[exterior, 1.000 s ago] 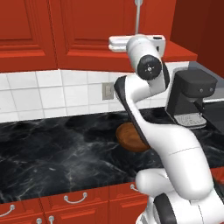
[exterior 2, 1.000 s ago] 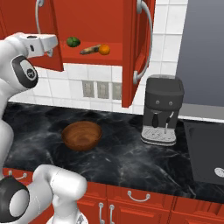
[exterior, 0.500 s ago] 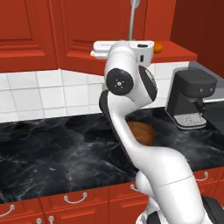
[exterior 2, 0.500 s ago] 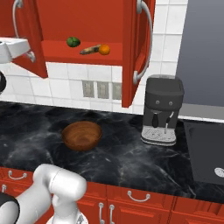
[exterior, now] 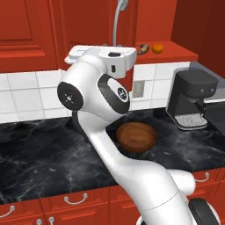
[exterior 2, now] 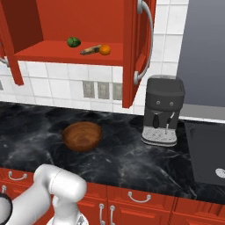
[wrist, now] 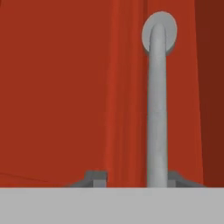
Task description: Open the cabinet. Pick the banana and tangerine from the cabinet and place them into the bowl. Then close the cabinet.
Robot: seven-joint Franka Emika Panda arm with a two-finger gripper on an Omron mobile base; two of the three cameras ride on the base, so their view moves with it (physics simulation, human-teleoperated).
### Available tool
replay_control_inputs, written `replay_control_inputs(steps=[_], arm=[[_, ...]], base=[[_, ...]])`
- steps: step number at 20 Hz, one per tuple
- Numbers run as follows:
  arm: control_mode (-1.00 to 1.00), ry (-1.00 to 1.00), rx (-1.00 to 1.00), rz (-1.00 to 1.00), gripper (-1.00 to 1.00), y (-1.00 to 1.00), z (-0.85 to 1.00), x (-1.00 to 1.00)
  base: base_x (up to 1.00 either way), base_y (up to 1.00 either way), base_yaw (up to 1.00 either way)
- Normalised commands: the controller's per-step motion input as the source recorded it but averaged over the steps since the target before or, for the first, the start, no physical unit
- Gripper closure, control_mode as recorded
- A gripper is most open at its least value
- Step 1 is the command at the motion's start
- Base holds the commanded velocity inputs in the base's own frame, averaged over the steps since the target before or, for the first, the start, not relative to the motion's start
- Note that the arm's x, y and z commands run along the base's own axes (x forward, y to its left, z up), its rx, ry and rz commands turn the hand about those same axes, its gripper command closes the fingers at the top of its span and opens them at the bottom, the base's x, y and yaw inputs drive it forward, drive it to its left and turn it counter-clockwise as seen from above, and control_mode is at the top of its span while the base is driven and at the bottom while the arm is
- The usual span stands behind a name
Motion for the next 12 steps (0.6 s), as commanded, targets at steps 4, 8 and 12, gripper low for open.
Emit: replay_control_inputs(steps=[4,8,12], arm=[[-1.00,0.00,0.00,0.00,-1.00,0.04,0.00,0.00],[-1.00,-0.03,-0.02,0.00,-1.00,0.17,0.00,-0.38],[-1.00,0.00,-0.01,0.00,-1.00,0.18,-0.08,-0.38]], base=[[0.00,0.00,0.00],[0.00,0.00,0.00],[0.00,0.00,0.00]])
